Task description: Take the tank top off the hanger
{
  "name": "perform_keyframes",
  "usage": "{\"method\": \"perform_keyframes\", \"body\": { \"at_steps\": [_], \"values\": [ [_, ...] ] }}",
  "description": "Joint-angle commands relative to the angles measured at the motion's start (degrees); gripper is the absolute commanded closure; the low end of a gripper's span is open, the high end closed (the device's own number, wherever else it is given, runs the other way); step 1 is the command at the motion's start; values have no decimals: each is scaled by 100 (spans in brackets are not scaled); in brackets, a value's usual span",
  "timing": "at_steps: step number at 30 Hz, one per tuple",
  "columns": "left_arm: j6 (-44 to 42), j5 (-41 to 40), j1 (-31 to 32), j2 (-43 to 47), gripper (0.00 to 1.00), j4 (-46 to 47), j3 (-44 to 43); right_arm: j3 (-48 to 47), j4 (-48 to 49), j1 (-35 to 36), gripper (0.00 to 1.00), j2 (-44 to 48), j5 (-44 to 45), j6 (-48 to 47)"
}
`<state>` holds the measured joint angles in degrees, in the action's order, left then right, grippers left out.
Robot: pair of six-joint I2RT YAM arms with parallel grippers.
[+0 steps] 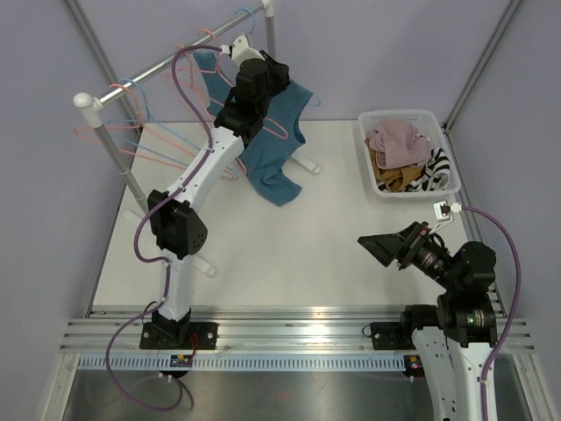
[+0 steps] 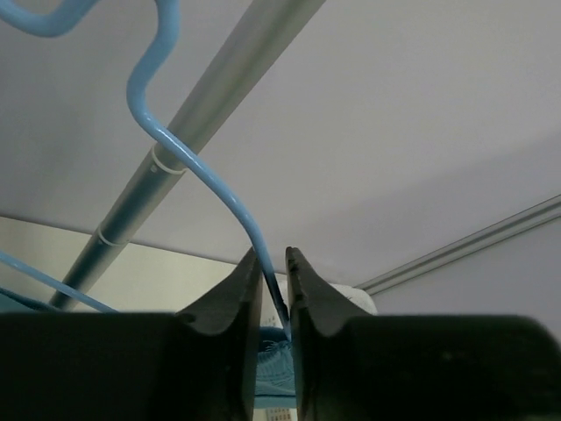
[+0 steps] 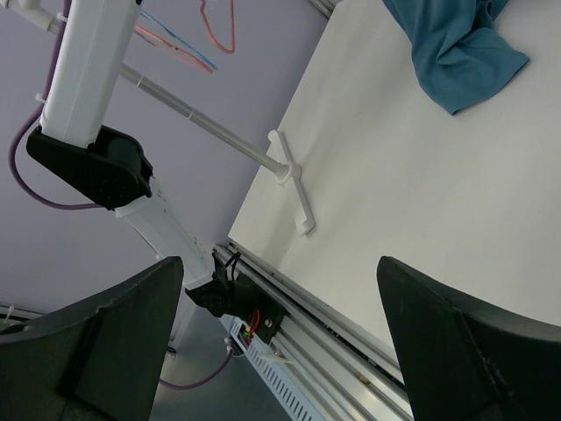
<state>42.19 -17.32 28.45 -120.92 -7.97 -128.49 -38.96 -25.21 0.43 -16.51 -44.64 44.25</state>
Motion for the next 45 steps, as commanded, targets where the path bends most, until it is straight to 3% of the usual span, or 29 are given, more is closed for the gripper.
{"method": "perform_keyframes", "body": {
  "at_steps": [1,6,17,23,27,35,45],
  "values": [
    [-124,-43,56,394,86,463,-63,-15,113,1,0,-36,-71,75],
    [-167,-69,196,587,100,454,-45,2,104,1,0,-45,-62,101],
    [8,97,363,912,100,393,-414,-77,-45,10,1,8,-62,49],
    [149,492,547,1527,100,489,156,-313,-176,1,0,-193,61,-231],
    [333,1255,679,2142,100,752,990,-577,-326,10,1,-536,307,-549],
    [534,2600,1189,2890,100,718,1765,-1445,-536,10,1,-1415,868,-1198],
    [711,5797,1611,2688,100,454,1923,-2247,-1443,1,1,-1162,2486,-2017]
  ]
}}
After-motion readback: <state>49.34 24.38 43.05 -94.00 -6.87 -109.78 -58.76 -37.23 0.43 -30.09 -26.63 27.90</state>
